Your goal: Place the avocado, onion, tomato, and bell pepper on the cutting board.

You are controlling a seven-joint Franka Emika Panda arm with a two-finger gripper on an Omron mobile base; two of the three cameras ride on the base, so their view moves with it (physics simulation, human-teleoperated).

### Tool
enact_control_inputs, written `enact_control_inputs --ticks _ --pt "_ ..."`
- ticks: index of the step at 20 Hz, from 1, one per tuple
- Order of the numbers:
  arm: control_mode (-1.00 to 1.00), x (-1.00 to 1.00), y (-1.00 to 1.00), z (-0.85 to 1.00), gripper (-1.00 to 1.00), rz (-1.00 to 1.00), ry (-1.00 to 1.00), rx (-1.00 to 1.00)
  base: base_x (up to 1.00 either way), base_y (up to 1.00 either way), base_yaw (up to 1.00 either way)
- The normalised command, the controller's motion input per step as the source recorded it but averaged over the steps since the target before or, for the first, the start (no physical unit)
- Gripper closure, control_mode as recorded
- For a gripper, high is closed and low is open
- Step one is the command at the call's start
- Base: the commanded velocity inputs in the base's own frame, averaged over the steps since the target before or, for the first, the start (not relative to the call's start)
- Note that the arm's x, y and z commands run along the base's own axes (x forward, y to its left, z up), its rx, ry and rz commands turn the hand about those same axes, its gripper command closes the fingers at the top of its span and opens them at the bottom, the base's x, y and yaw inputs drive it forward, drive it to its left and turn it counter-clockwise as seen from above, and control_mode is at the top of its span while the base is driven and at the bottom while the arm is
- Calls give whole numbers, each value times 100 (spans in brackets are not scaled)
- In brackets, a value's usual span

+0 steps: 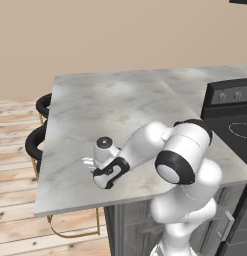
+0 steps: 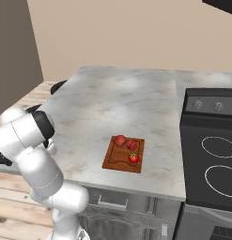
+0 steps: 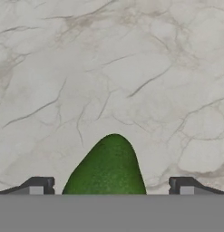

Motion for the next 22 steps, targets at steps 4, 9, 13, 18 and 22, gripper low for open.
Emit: enact_control_inputs --ticks 4,9,13,18,22 --pt "-100 4 13 -13 -100 -5 0 0 0 0 0" --pt "-100 4 14 -9 100 -5 0 0 0 0 0" --pt "-100 1 5 0 100 -1 0 0 0 0 0" --pt "-100 0 -8 3 100 -3 -3 0 0 0 0" --pt "-100 0 -38 19 100 -3 -3 0 0 0 0"
